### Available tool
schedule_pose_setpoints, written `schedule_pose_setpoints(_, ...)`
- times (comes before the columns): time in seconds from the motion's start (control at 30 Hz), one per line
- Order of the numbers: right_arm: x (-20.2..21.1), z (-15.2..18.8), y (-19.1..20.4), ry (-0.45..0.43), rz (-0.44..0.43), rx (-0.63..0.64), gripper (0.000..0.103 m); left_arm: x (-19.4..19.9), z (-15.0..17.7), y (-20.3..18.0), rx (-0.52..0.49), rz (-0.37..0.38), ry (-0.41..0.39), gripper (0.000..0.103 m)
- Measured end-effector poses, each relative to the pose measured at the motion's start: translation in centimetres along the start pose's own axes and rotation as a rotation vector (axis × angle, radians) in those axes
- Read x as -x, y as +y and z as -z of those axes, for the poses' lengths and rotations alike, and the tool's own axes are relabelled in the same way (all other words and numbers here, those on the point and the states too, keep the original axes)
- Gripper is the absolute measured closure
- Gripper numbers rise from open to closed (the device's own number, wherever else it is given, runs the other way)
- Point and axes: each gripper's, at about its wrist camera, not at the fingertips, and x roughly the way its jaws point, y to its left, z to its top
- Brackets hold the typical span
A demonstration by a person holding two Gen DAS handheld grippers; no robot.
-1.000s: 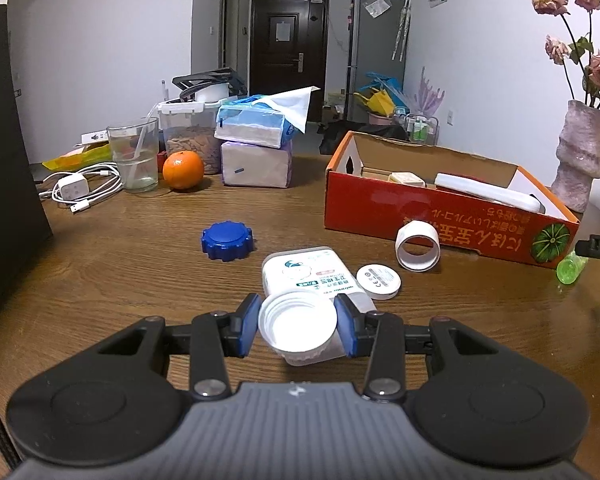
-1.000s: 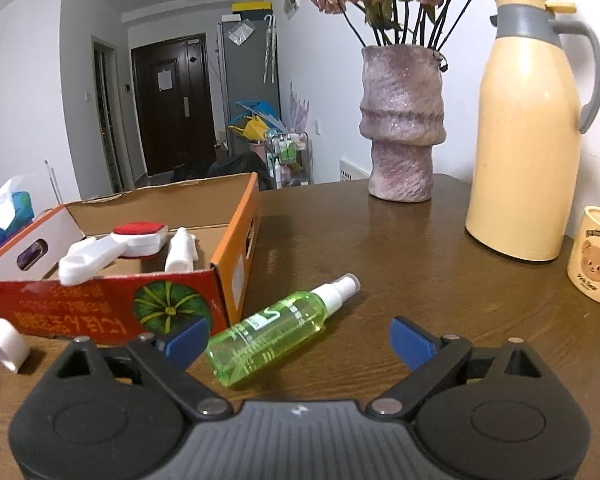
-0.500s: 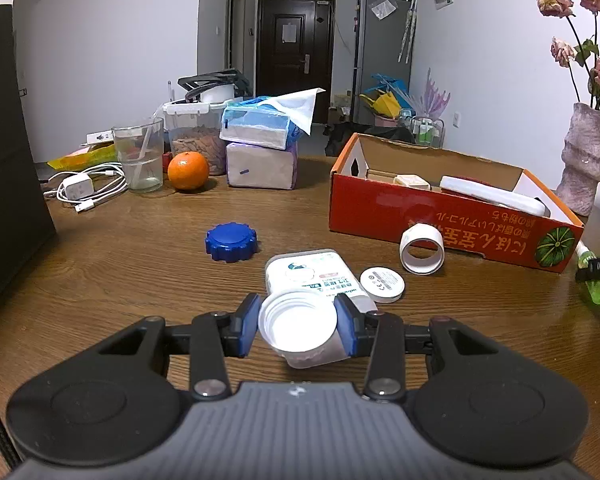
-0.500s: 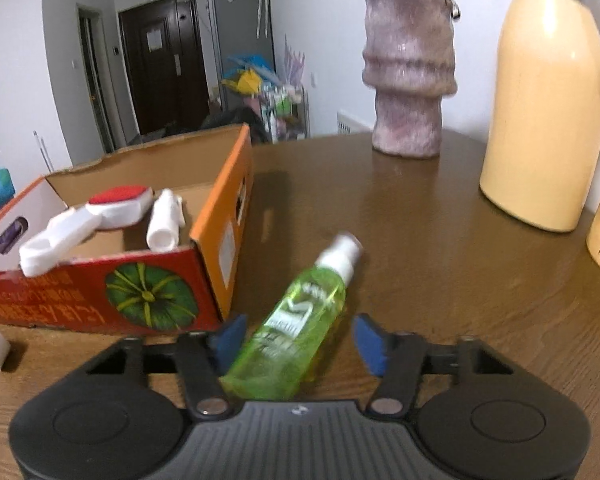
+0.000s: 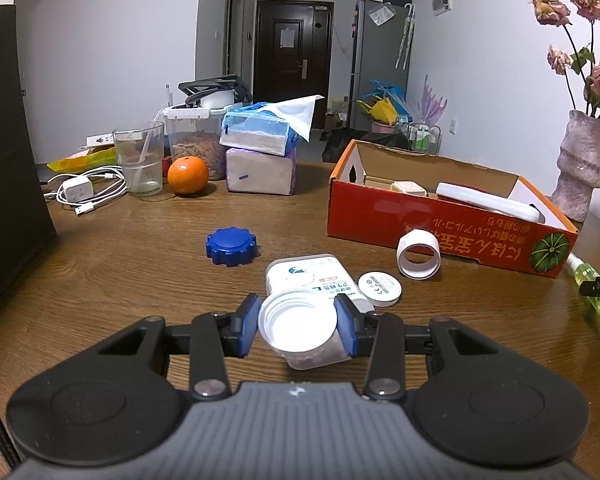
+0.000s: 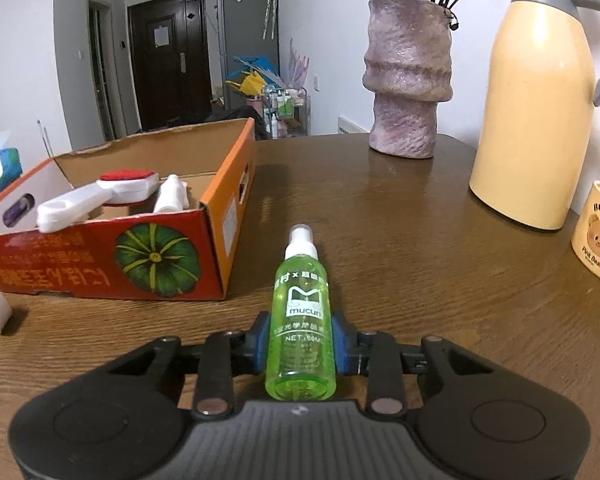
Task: Organize rigid objects
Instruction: 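Carry the white cap and green spray bottle into the cardboard box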
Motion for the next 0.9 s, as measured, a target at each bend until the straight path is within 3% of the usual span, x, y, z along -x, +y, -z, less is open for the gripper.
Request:
schedule_pose_setpoints(0.6, 8.5, 2.7, 1.2, -0.146, -0.142, -0.012, 0.073, 1.3, 0.1, -0.7, -0.008, 0.019, -0.027, 0.062)
schedule_pose_setpoints(0.9, 11.4, 3.8, 3.1, -0.165, -0.246, 0.002, 0.073, 2.5, 0.1, -3.1, -0.029, 0.081, -0.037, 0.062)
